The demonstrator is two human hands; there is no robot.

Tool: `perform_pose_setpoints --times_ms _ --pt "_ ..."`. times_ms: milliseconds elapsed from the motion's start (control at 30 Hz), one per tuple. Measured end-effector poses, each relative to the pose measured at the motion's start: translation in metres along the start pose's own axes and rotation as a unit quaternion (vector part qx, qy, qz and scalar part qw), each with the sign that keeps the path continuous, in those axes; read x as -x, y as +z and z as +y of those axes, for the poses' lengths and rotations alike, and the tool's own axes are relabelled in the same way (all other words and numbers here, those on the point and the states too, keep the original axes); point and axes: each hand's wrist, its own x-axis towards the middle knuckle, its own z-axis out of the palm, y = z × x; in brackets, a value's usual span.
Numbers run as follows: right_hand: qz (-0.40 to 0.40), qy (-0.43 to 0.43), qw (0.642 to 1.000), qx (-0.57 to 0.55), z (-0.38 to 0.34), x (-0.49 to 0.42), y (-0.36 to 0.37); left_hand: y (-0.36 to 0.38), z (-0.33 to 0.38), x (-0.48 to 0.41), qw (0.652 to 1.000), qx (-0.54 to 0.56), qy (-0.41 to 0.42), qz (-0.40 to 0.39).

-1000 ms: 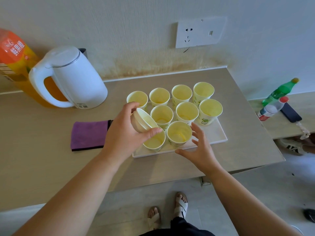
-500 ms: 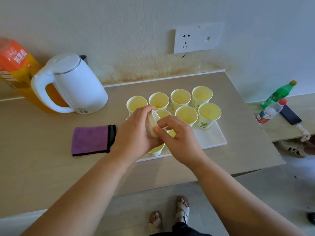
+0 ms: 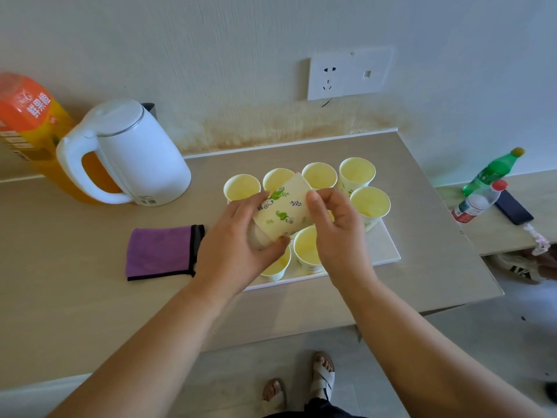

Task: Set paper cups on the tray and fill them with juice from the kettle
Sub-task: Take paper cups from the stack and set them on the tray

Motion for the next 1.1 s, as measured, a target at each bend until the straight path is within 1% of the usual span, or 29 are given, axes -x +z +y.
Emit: perform_pose_setpoints --times_ms 67,100,133,167,200,233,267,300,333,400,467,533,600,733,833,967,1100 --pt "0.006 0.016 1.000 -0.017 0.003 0.001 0.000 0.000 0.002 0.000 0.999 0.029 -0.010 0.019" --pt "0.010 0.044 0.998 -0.047 0.005 0.001 0.001 0.000 0.004 -0.001 0.999 0.044 -0.013 0.026" --pt "0.006 0.089 0.991 -0.101 0.006 -0.002 0.000 0.000 0.006 -0.003 0.998 0.055 -0.013 0.032" --pt "-0.014 0.140 0.976 -0.168 0.006 -0.004 -0.001 0.000 0.008 -0.004 0.997 0.063 -0.010 0.037" --pt "-0.057 0.177 0.955 -0.230 0.006 -0.005 -0.002 0.000 0.009 -0.005 0.997 0.066 -0.004 0.038" --pt "-0.105 0.186 0.941 -0.261 0.004 -0.005 -0.005 0.000 0.011 -0.005 0.997 0.066 0.003 0.034" --pt "-0.143 0.180 0.935 -0.270 0.005 -0.005 -0.006 0.001 0.012 -0.005 0.997 0.065 0.011 0.028" --pt "-0.161 0.162 0.935 -0.273 0.005 -0.004 -0.008 0.001 0.013 -0.005 0.997 0.066 0.015 0.020" --pt "-0.149 0.142 0.940 -0.272 0.007 -0.004 -0.011 0.001 0.014 -0.006 0.997 0.068 0.015 0.012" --pt "-0.087 0.103 0.953 -0.270 0.010 -0.008 -0.019 0.002 0.014 -0.007 0.998 0.067 0.006 0.005" --pt "0.001 0.036 0.976 -0.215 0.020 -0.011 -0.035 0.001 0.012 -0.009 0.997 0.077 -0.010 0.014" --pt "0.078 -0.026 0.992 -0.099 0.035 -0.009 -0.056 -0.002 0.010 -0.011 0.995 0.093 -0.022 0.013" --pt "0.114 -0.049 0.992 0.006 0.055 -0.004 -0.075 -0.005 0.007 -0.012 0.995 0.099 -0.026 0.005" --pt "0.109 -0.014 0.991 0.077 0.096 0.006 -0.095 -0.006 0.004 -0.011 0.995 0.094 -0.037 0.001" --pt "0.083 0.018 0.989 0.122 0.118 0.010 -0.097 -0.005 0.006 -0.010 0.994 0.104 -0.044 -0.009" --pt "0.062 0.052 0.987 0.142 0.128 0.010 -0.096 -0.006 0.008 -0.008 0.993 0.106 -0.044 -0.018" --pt "0.049 0.050 0.983 0.172 0.134 0.009 -0.098 -0.005 0.007 -0.006 0.994 0.102 -0.044 -0.015"
